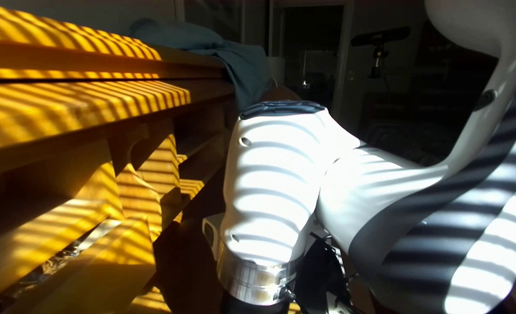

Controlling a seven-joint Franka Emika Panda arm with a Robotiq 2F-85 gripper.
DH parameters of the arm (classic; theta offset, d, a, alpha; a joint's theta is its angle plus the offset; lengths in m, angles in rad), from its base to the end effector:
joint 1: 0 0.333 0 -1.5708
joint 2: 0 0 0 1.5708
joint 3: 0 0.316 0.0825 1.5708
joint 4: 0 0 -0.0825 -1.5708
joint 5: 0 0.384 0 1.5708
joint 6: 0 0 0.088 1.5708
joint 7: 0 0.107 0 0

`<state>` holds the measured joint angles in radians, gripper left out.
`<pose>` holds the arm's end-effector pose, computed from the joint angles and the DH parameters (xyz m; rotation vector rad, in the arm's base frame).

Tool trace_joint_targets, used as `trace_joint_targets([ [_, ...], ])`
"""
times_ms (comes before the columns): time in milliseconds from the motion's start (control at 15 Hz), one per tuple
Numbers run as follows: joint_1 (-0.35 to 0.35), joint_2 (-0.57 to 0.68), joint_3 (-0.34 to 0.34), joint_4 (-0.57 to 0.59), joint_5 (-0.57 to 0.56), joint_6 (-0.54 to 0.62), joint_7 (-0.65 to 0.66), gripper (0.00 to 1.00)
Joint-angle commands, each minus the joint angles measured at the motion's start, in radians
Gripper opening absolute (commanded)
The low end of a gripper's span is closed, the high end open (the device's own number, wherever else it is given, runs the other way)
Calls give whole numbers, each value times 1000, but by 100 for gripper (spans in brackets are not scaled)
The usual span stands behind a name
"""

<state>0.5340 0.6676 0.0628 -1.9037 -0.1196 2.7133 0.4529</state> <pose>0.5276 0.3614 0.1587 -3.0582 -0.3577 -0.2081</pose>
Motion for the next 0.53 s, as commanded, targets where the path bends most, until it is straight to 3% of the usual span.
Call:
trace_joint_targets([
  [0,9,30,-16,27,-5,16,-12,100],
  [67,9,32,-19,28,-6,16,-10,98],
  [133,10,35,-22,31,-7,15,-10,73],
  [267,14,40,-28,37,-9,12,-8,71],
  [467,17,46,-34,41,-9,11,-7,49],
])
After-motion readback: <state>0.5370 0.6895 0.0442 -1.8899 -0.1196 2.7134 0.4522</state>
